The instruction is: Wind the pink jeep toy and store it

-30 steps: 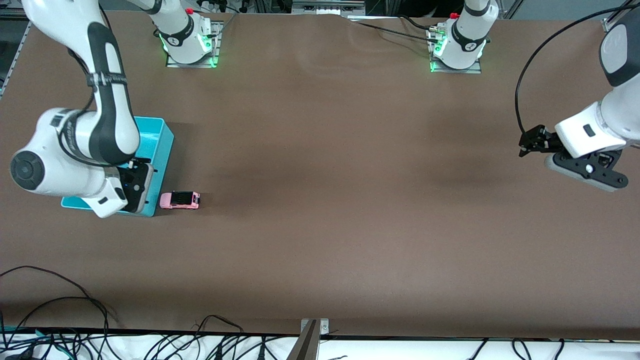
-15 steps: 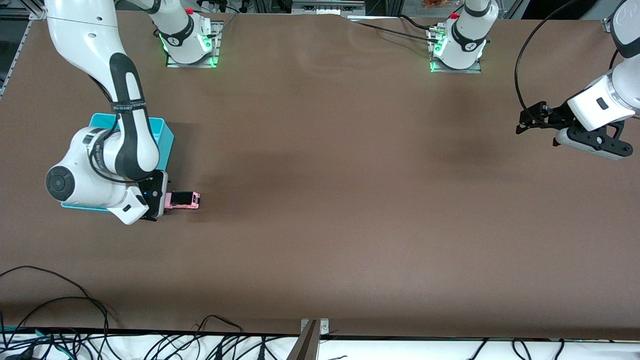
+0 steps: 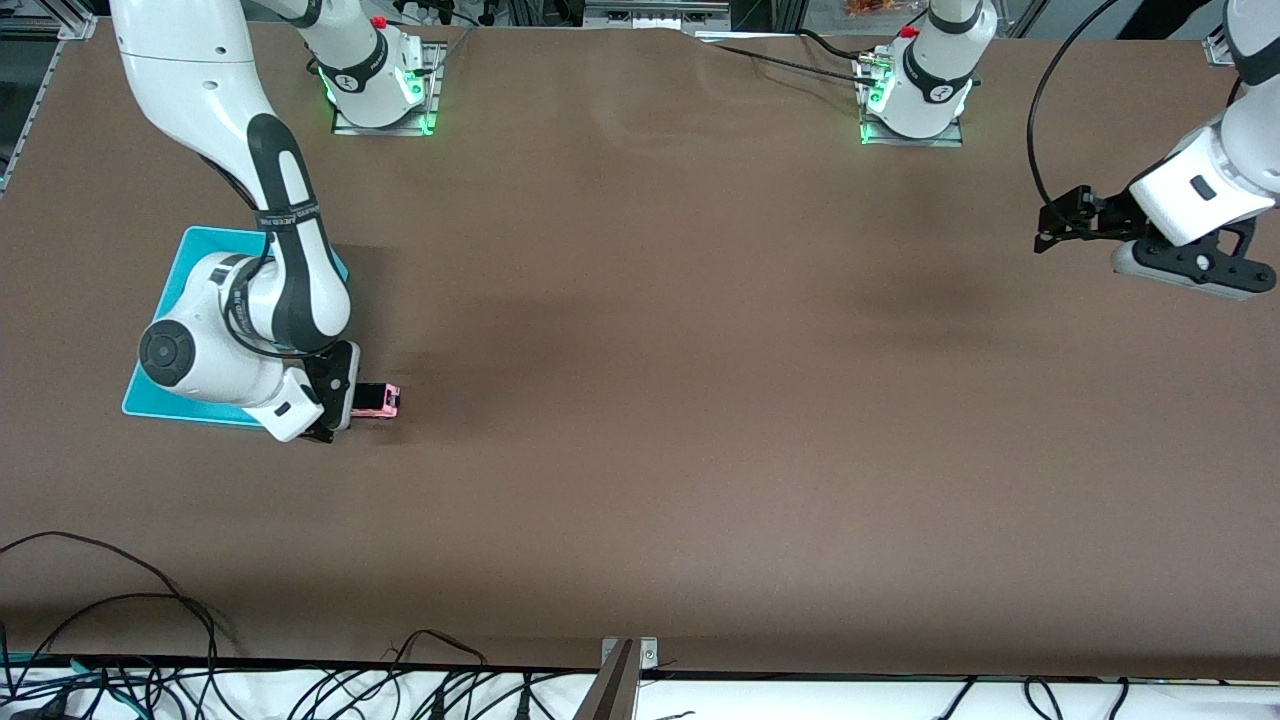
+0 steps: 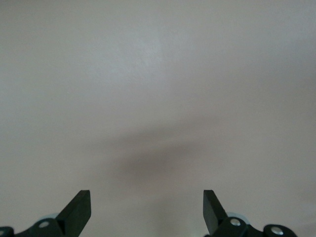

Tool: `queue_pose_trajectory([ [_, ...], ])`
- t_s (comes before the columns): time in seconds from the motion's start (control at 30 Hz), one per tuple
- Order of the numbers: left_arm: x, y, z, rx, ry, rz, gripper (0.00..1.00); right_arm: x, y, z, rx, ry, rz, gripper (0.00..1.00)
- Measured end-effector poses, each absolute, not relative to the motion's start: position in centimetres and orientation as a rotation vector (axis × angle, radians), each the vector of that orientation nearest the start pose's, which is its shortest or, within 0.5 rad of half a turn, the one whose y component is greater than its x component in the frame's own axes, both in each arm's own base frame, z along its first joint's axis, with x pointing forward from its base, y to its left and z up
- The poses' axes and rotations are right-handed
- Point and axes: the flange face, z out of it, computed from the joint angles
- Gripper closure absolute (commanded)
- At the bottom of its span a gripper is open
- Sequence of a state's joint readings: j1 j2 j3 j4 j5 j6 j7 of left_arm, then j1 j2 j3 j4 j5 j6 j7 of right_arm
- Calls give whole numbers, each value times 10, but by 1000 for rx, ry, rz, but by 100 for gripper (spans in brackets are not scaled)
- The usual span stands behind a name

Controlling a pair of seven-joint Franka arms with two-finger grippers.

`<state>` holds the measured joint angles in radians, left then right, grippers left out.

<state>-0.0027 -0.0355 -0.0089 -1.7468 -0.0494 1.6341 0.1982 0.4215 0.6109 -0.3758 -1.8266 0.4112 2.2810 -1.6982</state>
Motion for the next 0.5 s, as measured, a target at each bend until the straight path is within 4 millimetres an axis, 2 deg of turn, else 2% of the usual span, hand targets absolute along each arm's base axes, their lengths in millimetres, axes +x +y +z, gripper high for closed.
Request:
queue_pose_trajectory([
  [0.1, 544, -5, 575, -3180, 308, 84, 0, 631, 60, 203, -2194, -2086, -10, 67],
  [0.17, 546, -1, 580, -3181, 299, 67, 0, 631, 64, 202, -2184, -2100, -17, 79],
  [0.3, 548, 3, 587, -3180, 285, 44, 0, 631, 65, 203, -2159, -2130, -24, 89],
  [0.5, 549, 20, 605, -3179, 238, -17, 0, 633, 66, 208, -2112, -2184, -41, 92],
])
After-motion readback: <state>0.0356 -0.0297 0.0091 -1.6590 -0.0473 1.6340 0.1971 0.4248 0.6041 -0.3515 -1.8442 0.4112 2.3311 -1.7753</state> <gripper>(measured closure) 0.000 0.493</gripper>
